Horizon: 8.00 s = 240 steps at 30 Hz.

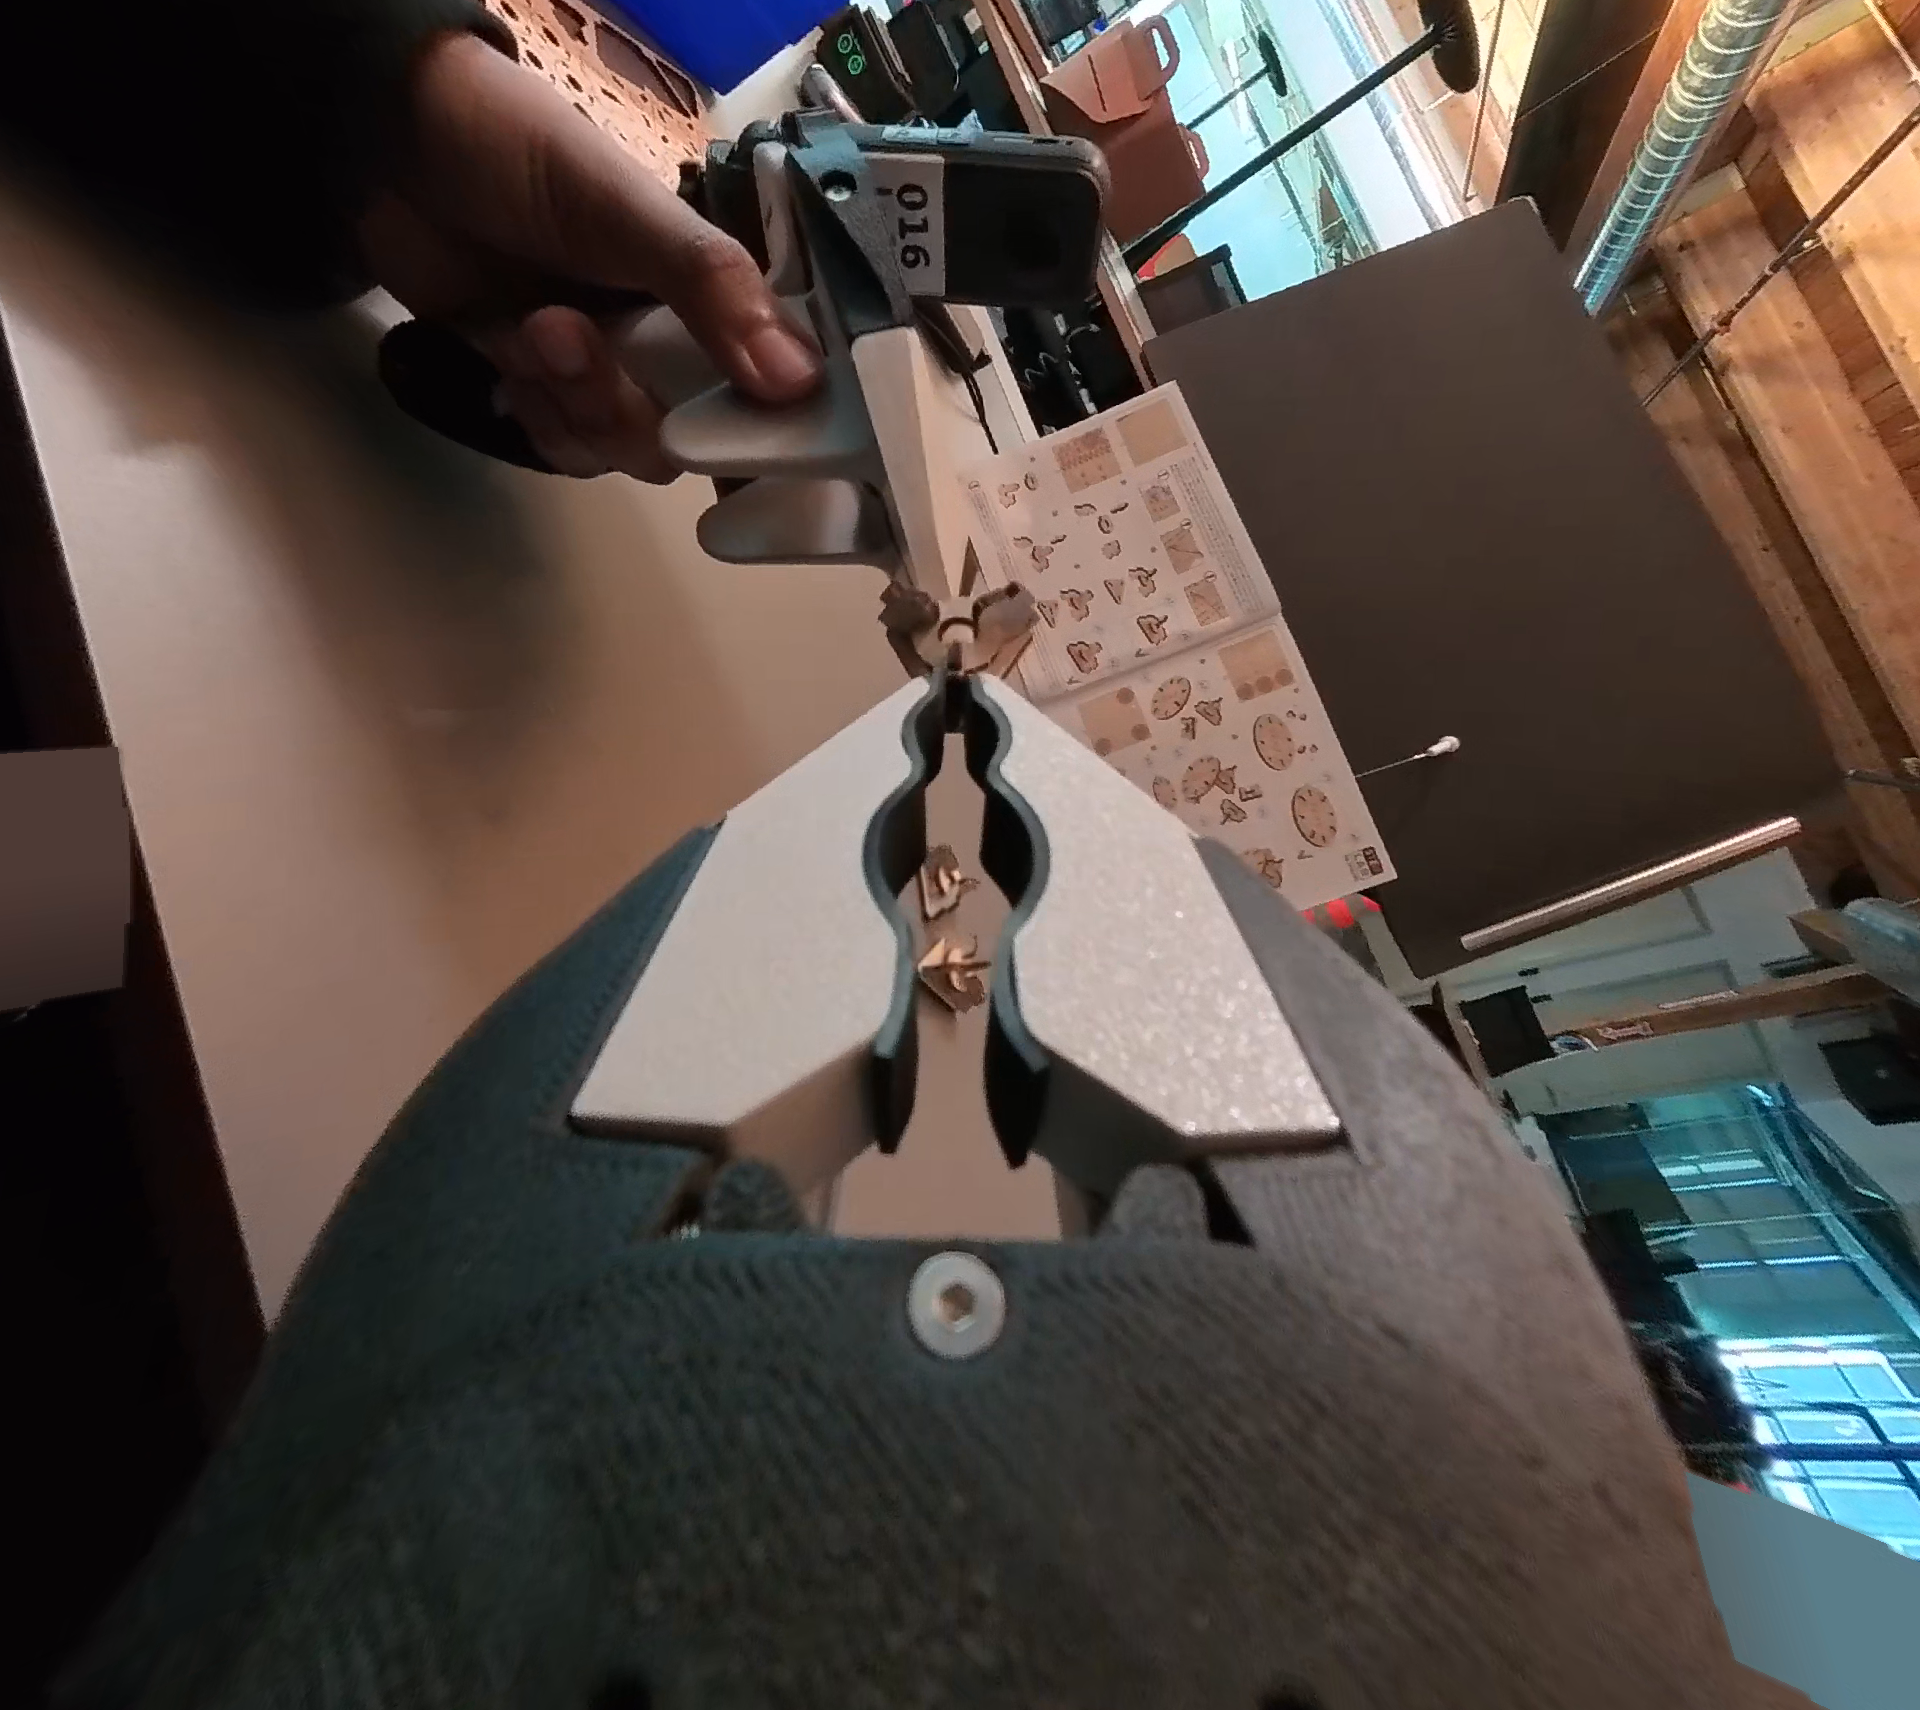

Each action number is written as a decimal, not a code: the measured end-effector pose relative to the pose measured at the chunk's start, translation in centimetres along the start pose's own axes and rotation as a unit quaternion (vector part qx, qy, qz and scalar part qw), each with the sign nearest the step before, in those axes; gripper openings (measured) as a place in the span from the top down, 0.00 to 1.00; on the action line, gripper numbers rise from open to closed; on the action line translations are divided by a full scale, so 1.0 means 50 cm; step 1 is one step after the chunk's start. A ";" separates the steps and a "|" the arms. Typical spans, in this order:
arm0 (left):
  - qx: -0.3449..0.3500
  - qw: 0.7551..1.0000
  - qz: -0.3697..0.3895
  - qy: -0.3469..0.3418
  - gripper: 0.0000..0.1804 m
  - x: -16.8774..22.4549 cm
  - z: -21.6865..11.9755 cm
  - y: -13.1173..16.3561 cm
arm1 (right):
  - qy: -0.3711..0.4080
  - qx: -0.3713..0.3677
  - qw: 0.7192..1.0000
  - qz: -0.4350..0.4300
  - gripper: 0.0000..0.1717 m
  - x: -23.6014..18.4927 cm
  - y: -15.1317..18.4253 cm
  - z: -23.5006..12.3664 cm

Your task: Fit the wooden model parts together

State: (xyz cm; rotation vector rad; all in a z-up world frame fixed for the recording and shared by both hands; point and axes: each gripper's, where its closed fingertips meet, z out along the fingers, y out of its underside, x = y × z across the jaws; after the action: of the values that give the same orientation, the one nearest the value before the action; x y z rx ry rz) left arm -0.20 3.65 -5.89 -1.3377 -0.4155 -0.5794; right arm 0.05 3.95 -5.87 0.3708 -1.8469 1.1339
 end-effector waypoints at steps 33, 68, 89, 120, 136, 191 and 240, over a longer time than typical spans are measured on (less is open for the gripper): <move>-0.060 0.979 0.191 -0.041 0.99 0.033 0.021 0.028 | -0.217 0.151 0.828 0.495 0.91 -0.015 -0.022 -0.024; -0.012 0.962 0.165 -0.215 0.82 -0.075 -0.037 -0.020 | -0.162 -0.057 0.803 0.571 0.91 -0.038 0.131 0.064; 0.089 0.973 0.025 -0.210 0.84 -0.110 -0.083 -0.061 | -0.202 -0.207 0.643 0.709 0.94 -0.054 0.292 0.134; 0.190 0.954 -0.008 -0.233 0.86 -0.116 -0.160 -0.097 | 0.028 -0.043 0.871 0.488 0.91 0.170 0.239 0.198; 0.168 0.956 -0.064 -0.233 0.88 -0.144 -0.153 -0.076 | 0.073 0.143 0.889 0.429 1.00 0.242 0.145 0.298; 0.177 0.952 -0.096 -0.230 0.92 -0.155 -0.158 -0.071 | 0.003 0.155 0.871 0.465 1.00 0.242 0.172 0.340; 0.166 0.952 -0.081 -0.245 0.94 -0.155 -0.156 -0.068 | 0.036 0.159 0.883 0.440 1.00 0.244 0.167 0.320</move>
State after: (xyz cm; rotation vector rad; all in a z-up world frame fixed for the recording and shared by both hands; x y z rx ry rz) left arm -8.75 -3.24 -9.34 -1.1174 -0.9922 -0.2845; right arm -20.59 -2.45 -3.13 -0.3932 -1.7812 2.0372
